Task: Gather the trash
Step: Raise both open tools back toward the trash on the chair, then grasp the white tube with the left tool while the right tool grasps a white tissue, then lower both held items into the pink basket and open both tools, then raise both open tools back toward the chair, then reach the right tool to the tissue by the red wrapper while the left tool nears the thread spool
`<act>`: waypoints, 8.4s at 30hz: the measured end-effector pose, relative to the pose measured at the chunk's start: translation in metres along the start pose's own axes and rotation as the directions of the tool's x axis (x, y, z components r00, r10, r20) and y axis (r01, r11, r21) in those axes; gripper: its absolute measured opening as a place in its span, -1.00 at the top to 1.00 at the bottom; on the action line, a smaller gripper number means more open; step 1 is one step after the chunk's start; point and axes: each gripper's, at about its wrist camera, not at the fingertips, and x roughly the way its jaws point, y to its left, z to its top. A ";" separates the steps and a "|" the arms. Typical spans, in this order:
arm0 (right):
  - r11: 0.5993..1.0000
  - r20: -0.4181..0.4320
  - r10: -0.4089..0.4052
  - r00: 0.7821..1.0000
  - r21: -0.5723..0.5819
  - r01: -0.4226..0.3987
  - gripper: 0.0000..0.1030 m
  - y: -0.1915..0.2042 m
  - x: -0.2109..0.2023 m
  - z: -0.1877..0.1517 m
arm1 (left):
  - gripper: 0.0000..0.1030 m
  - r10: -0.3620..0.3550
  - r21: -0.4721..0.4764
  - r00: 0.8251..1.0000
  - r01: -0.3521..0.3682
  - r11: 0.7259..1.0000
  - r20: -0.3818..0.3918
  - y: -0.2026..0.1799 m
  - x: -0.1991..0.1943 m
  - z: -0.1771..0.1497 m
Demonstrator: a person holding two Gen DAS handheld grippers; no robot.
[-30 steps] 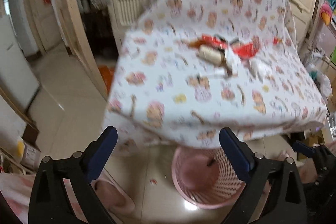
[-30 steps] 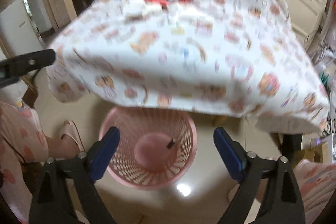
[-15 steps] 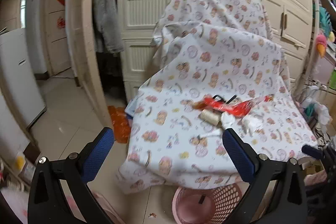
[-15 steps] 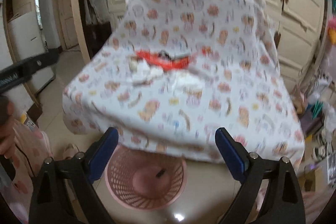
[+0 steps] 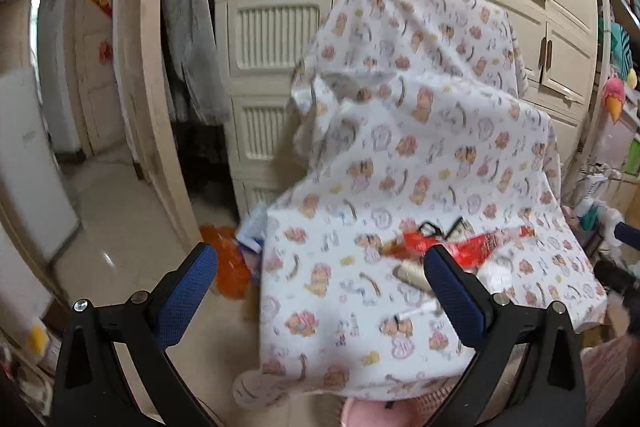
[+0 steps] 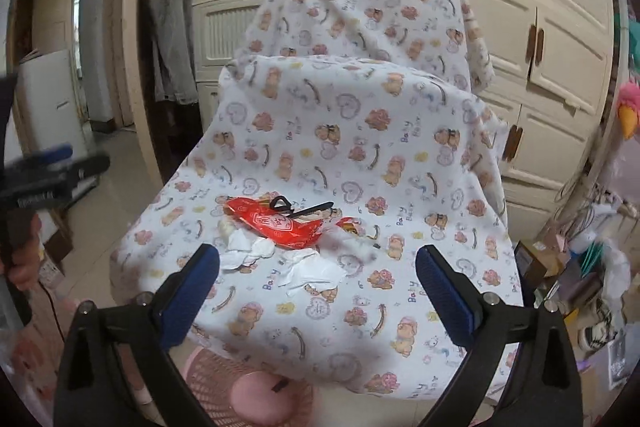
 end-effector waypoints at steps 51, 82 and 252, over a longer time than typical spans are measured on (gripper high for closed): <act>0.989 -0.164 -0.013 0.986 0.146 0.037 -0.93 -0.047 0.088 -0.037 | 0.59 -0.165 0.143 0.909 0.234 0.962 -0.382 -0.092 0.104 -0.068; 0.993 -0.250 0.040 0.967 0.114 -0.012 0.81 0.003 0.160 -0.035 | 0.59 -0.142 0.094 0.931 0.183 0.979 -0.336 -0.084 0.077 -0.056; 0.994 -0.163 0.096 0.982 0.070 -0.086 -0.65 0.055 0.143 -0.023 | -0.76 -0.047 -0.143 0.956 0.005 0.990 -0.290 0.003 0.103 -0.024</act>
